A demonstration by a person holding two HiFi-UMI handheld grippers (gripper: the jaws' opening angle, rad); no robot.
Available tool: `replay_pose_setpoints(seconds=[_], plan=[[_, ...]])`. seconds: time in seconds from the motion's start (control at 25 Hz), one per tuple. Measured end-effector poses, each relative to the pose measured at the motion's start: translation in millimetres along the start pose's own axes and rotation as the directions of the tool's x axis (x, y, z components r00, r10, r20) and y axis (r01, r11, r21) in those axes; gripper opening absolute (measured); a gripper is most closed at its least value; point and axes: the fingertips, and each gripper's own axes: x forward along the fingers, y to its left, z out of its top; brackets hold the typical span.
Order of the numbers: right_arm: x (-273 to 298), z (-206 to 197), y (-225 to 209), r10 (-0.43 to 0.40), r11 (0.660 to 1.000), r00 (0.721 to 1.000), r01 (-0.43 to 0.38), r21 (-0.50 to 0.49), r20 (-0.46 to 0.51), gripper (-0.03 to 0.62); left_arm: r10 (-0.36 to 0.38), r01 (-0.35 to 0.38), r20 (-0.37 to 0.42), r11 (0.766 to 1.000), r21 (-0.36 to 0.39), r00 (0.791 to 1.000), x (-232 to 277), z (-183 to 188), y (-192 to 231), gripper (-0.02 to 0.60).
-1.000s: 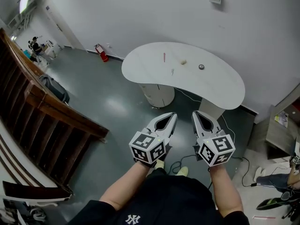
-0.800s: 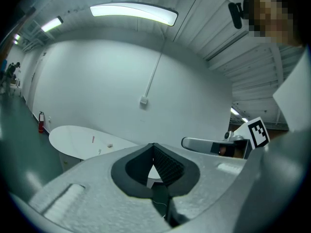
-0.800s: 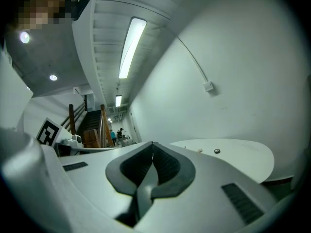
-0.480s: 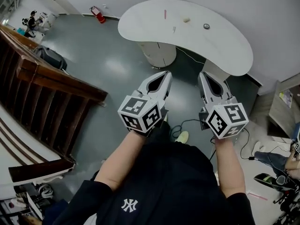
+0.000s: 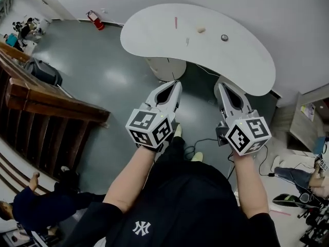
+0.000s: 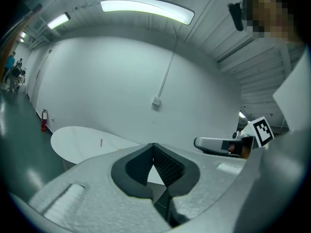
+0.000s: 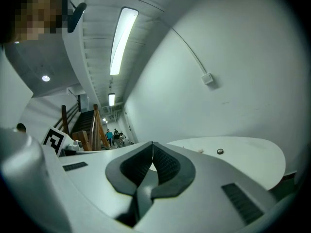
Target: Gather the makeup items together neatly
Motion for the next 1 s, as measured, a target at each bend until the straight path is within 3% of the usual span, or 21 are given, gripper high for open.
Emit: replay_pose_setpoints(seconds=[0.32, 0.6, 0.76, 1.0], plan=[[88.7, 14.9, -16.2, -0.07, 0.998, 0.998, 0.07, -0.007, 0.006, 0.014, -0.097, 0.098, -0.032, 0.994, 0.038, 0.995, 69.1, 17.9, 54.8, 0.008], [148.8, 17.4, -16.2, -0.102, 0.995, 0.995, 0.102, -0.016, 0.0, 0.014, -0.17, 0.171, -0.078, 0.985, 0.01, 0.982, 114.6, 13.8, 96.0, 0.008], [161.9, 21.5, -27.0, -0.125, 0.992, 0.992, 0.124, -0.018, -0.013, 0.014, -0.161, 0.158, -0.105, 0.987, -0.035, 0.981, 140.3, 5.0, 113.5, 0.008], [192.3, 28.8, -60.2, -0.131, 0.991, 0.991, 0.13, -0.016, -0.007, 0.014, -0.11, 0.109, -0.159, 0.994, -0.015, 0.981, 186.4, -13.1, 137.8, 0.009]])
